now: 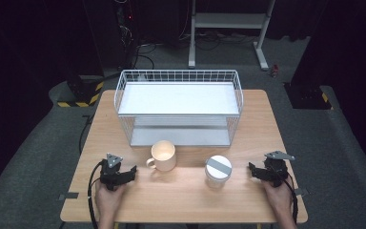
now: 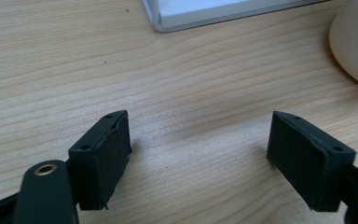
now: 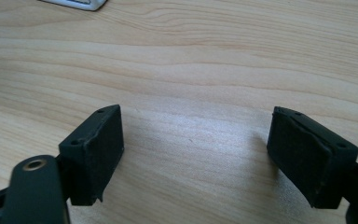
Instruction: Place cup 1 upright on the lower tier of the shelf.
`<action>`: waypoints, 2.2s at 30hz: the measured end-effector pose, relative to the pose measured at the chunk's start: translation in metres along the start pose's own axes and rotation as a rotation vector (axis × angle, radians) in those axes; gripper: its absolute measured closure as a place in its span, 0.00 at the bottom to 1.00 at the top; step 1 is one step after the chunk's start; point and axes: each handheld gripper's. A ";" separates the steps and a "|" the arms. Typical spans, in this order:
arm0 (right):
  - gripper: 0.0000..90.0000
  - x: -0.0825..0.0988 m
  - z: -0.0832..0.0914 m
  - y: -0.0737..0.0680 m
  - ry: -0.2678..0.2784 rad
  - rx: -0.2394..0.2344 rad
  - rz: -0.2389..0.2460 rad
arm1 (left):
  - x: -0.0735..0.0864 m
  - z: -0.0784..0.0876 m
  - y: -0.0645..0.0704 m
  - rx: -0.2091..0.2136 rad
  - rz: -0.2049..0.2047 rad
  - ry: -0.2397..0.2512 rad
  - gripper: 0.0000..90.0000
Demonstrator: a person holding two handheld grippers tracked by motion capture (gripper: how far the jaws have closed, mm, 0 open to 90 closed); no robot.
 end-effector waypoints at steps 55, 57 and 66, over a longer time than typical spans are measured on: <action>0.16 0.007 0.026 -0.012 0.090 -0.077 0.017 | 0.000 0.000 -0.001 -0.018 0.022 0.002 0.24; 0.16 0.008 0.027 -0.012 0.096 -0.083 0.023 | 0.000 0.000 -0.001 -0.018 0.023 0.002 0.25; 0.16 0.013 0.033 -0.018 0.103 -0.112 0.040 | 0.000 0.000 -0.001 -0.018 0.024 0.002 0.25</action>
Point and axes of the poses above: each handheld gripper's, and its own axes: z roughly backward along the jaws, x roughly out of its underside, y roughly to its right, and after that the axes turned 9 degrees about z, right-handed
